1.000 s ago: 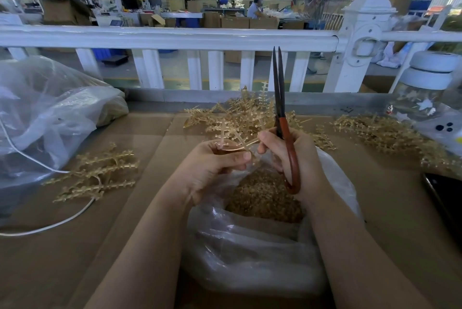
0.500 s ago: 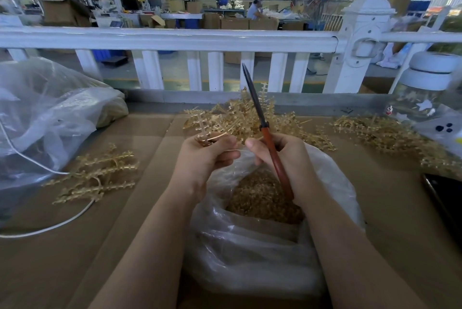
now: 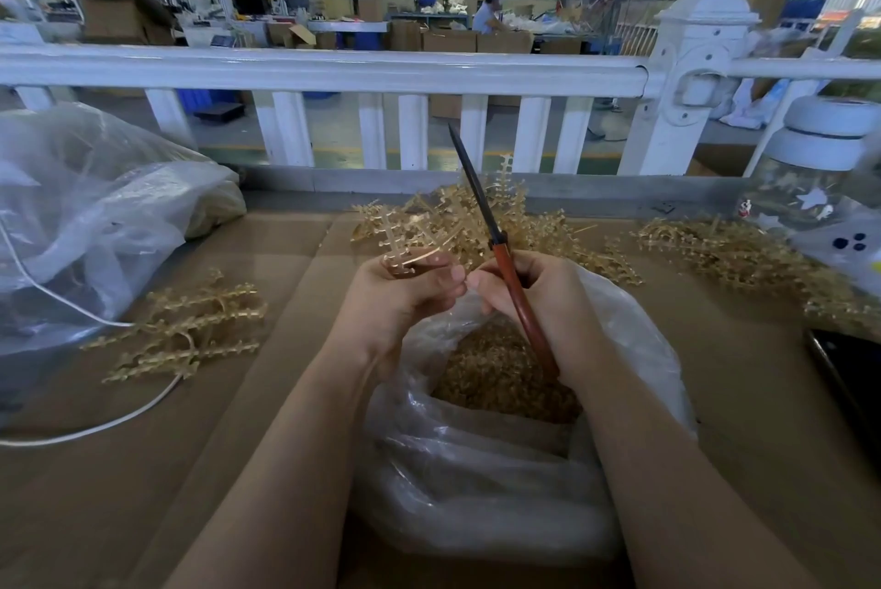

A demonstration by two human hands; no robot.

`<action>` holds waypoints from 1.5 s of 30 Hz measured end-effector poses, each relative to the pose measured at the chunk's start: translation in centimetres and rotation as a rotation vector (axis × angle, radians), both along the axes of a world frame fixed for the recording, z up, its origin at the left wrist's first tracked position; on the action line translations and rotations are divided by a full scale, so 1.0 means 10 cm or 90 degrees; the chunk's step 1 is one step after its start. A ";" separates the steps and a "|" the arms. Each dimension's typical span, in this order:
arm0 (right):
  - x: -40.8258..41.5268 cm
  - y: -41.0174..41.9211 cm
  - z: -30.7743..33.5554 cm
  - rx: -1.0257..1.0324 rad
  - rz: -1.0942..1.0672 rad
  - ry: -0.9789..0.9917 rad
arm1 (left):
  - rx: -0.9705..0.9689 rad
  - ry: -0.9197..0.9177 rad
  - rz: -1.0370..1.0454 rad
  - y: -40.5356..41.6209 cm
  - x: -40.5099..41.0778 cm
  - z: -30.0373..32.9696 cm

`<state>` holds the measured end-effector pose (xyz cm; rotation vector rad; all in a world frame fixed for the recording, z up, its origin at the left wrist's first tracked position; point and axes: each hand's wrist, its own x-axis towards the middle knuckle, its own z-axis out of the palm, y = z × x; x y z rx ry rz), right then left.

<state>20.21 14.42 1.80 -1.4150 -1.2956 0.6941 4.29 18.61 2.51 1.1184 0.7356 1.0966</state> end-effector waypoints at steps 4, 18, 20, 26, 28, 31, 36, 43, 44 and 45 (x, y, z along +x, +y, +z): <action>0.08 0.03 -0.06 0.014 -0.053 -0.101 | -0.030 -0.046 0.028 0.05 -0.06 0.01; 0.11 0.01 -0.14 0.027 -0.062 -0.415 | 0.000 -0.070 0.074 0.09 -0.14 0.03; 0.10 0.00 -0.14 0.033 -0.068 -0.420 | 0.016 -0.065 0.070 0.09 -0.14 0.03; 0.10 0.00 -0.15 0.039 -0.064 -0.426 | 0.041 -0.073 0.052 0.09 -0.14 0.03; 0.10 -0.01 -0.14 0.041 -0.067 -0.428 | 0.049 -0.070 0.051 0.09 -0.14 0.03; 0.10 -0.01 -0.13 0.043 -0.075 -0.436 | 0.067 -0.065 0.055 0.08 -0.14 0.04; 0.10 0.00 -0.13 0.044 -0.094 -0.451 | 0.064 -0.079 0.055 0.08 -0.13 0.05; 0.09 0.00 -0.14 0.047 -0.087 -0.429 | 0.064 -0.095 0.050 0.07 -0.14 0.06; 0.09 0.00 -0.14 0.049 -0.088 -0.428 | 0.061 -0.097 0.052 0.07 -0.15 0.06; 0.09 0.00 -0.13 0.051 -0.088 -0.425 | 0.059 -0.097 0.054 0.07 -0.15 0.06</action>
